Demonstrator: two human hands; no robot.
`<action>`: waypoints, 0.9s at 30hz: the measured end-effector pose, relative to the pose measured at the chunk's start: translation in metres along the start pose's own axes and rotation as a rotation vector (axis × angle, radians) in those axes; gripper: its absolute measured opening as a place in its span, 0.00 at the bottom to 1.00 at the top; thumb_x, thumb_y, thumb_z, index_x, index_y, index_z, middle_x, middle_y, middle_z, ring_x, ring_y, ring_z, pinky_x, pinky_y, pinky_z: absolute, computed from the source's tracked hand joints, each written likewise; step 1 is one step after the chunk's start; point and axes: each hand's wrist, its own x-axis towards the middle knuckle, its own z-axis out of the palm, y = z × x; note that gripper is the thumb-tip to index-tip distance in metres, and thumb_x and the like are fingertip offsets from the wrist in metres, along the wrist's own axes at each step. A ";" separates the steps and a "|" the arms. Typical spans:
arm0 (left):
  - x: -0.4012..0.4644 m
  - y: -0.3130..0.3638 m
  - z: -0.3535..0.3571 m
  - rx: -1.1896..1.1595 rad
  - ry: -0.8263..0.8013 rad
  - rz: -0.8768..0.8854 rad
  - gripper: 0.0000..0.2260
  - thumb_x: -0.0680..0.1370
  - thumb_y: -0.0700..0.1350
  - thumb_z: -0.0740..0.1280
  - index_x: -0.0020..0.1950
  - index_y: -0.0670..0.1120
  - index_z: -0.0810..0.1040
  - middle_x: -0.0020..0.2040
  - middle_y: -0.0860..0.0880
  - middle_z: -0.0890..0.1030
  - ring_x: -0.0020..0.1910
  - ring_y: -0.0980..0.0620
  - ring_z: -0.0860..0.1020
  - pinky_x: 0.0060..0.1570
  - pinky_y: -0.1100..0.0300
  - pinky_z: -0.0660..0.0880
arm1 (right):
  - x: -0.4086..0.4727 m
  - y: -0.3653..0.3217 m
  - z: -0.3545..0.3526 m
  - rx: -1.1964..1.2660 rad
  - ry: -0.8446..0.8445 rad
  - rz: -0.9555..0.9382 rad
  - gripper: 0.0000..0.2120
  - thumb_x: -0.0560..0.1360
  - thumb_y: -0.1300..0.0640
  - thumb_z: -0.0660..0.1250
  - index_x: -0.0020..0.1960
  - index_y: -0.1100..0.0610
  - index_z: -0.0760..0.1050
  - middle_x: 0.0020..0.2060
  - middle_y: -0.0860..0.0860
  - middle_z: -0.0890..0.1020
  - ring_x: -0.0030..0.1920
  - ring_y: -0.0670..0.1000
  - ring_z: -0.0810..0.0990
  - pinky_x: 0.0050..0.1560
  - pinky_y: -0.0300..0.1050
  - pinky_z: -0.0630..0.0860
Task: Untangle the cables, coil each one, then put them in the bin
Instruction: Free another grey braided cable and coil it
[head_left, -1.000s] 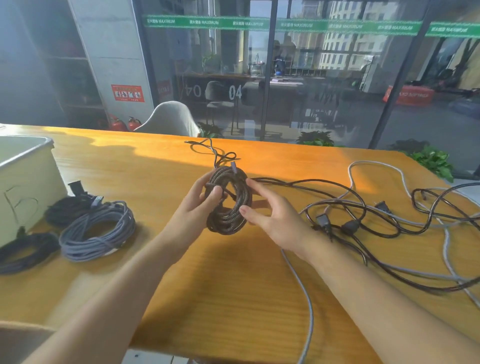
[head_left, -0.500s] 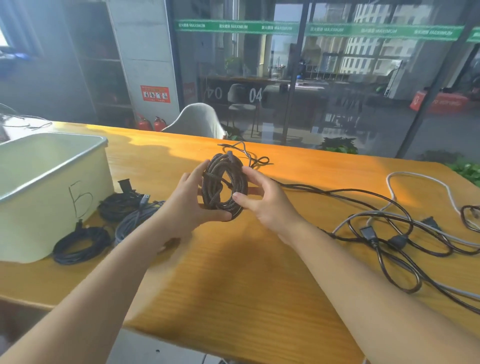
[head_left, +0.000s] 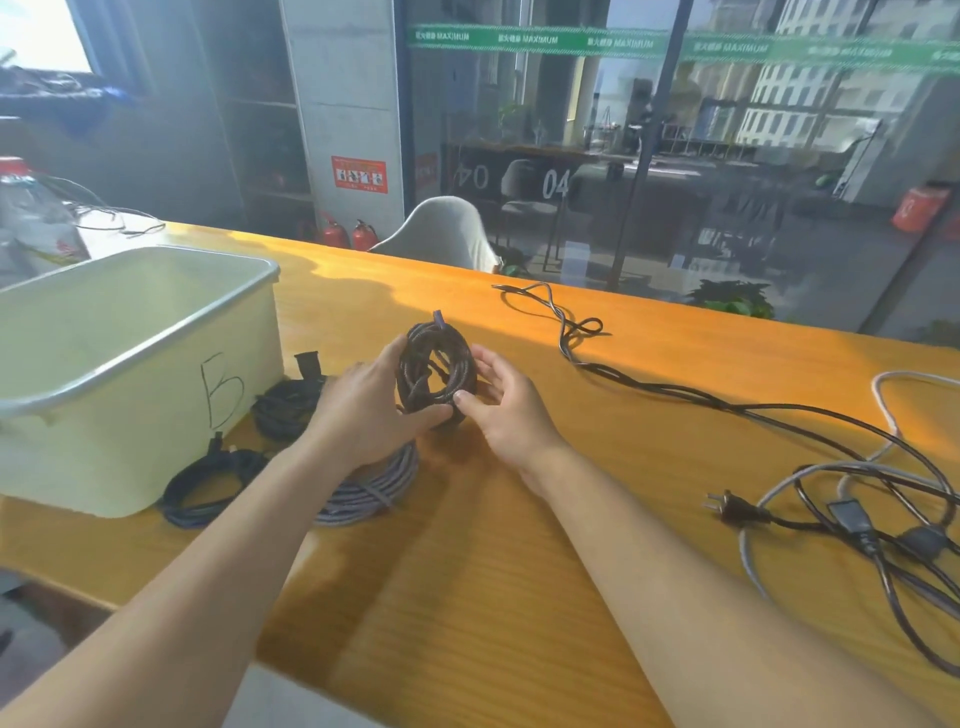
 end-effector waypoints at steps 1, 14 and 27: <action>0.000 -0.001 0.002 0.038 -0.004 -0.014 0.48 0.73 0.75 0.65 0.85 0.52 0.53 0.71 0.47 0.78 0.69 0.43 0.74 0.63 0.46 0.74 | 0.000 0.000 -0.001 0.009 -0.013 0.006 0.31 0.81 0.61 0.71 0.80 0.50 0.65 0.75 0.47 0.72 0.74 0.49 0.72 0.75 0.52 0.71; -0.027 0.059 0.001 -0.039 0.157 0.010 0.32 0.81 0.65 0.63 0.80 0.50 0.65 0.73 0.45 0.71 0.73 0.42 0.67 0.71 0.47 0.63 | -0.050 -0.004 -0.082 -0.040 -0.011 -0.038 0.29 0.80 0.57 0.73 0.78 0.47 0.68 0.73 0.46 0.75 0.70 0.43 0.76 0.69 0.46 0.75; -0.072 0.194 0.063 -0.149 0.002 0.310 0.32 0.80 0.66 0.63 0.80 0.54 0.62 0.72 0.53 0.74 0.71 0.49 0.69 0.69 0.51 0.69 | -0.145 0.016 -0.234 -0.462 -0.139 -0.060 0.16 0.80 0.60 0.72 0.64 0.44 0.81 0.60 0.36 0.83 0.63 0.34 0.77 0.68 0.39 0.70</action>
